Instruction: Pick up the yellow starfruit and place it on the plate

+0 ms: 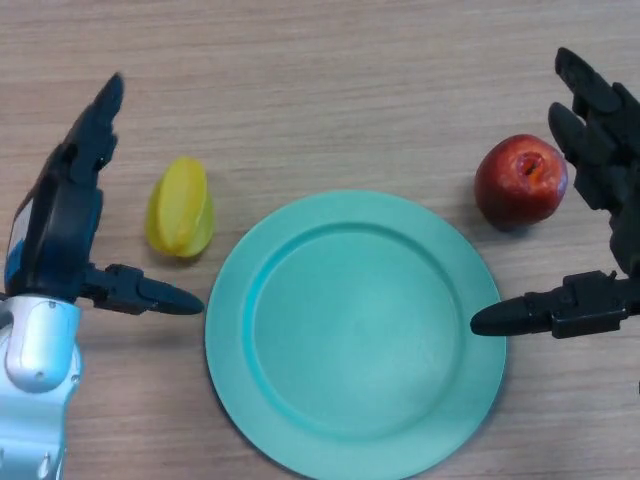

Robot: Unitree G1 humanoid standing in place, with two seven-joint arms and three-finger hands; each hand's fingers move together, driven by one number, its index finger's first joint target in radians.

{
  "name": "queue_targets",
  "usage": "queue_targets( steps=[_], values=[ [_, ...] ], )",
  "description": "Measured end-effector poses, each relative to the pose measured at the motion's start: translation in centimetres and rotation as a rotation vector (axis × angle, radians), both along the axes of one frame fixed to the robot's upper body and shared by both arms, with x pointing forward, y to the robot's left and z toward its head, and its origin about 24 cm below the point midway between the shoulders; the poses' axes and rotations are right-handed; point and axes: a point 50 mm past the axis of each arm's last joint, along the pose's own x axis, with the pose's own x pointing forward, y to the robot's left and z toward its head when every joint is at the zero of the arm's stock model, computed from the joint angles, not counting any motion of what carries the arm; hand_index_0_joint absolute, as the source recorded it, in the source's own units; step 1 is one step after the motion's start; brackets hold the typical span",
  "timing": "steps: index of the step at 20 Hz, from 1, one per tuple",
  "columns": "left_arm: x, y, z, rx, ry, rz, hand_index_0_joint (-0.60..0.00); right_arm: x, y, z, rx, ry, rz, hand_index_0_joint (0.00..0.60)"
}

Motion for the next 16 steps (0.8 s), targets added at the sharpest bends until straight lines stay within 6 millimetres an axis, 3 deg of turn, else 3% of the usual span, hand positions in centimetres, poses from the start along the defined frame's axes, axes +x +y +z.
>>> queue_targets(
  steps=[4,8,14,15,16],
  values=[
    [1.7,-0.7,-1.2,-0.092,0.045,0.034,0.0,0.0,0.5,-0.2,0.006,0.01,0.018,0.0],
    [2.8,-1.4,-2.2,-0.072,0.102,0.038,0.0,0.0,0.3,-0.4,0.008,0.016,0.012,0.0],
    [4.0,-1.9,-2.1,-0.024,0.13,0.042,0.0,-0.5,0.4,0.3,0.013,-0.01,0.021,0.0],
    [4.1,-2.0,-2.1,-0.012,0.127,0.036,-0.05,-0.5,0.4,0.2,0.031,0.001,0.029,0.0],
    [4.2,-2.2,-1.9,0.028,0.111,0.023,-0.2,-0.4,0.4,0.1,0.04,0.013,0.031,0.0]
  ],
)
